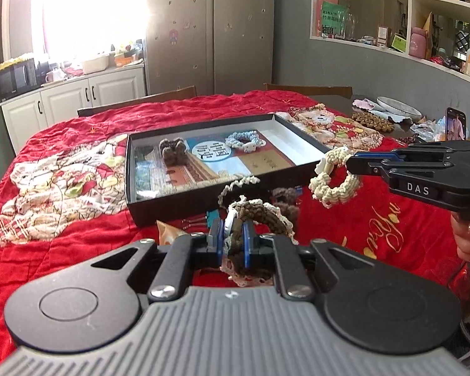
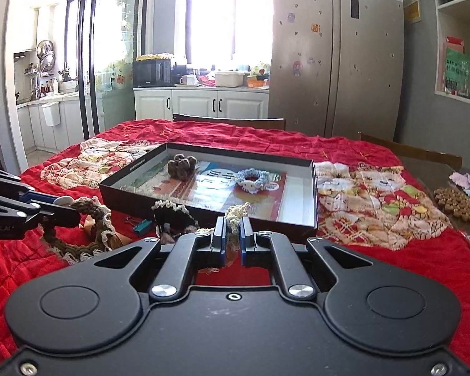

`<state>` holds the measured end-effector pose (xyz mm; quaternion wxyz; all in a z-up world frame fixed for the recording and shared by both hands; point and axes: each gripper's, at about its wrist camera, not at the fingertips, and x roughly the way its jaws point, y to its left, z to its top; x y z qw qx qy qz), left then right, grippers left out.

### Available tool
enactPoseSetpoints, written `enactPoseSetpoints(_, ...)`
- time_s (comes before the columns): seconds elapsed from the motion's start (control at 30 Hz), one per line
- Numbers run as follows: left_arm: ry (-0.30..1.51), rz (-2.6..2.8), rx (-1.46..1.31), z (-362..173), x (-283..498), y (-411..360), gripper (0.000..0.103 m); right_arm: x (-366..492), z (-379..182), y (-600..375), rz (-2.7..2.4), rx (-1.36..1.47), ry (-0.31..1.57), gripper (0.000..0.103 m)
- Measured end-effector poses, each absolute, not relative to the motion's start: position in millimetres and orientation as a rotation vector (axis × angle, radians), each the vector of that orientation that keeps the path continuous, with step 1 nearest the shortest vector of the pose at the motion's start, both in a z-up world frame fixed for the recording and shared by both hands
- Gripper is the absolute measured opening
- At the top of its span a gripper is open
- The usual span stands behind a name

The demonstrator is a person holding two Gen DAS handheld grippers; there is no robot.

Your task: Organize objects

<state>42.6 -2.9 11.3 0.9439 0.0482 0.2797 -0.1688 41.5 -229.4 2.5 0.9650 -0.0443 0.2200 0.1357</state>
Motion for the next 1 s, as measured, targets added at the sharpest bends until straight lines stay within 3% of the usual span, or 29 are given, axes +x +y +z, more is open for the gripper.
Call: enactPoseSetpoints(1.0, 0.481, -0.343, 0.115, 42.9, 78.9, -14.5, 0.015, 65.5, 27.3, -221.4, 0.269, -0.104, 0.391, 0.008)
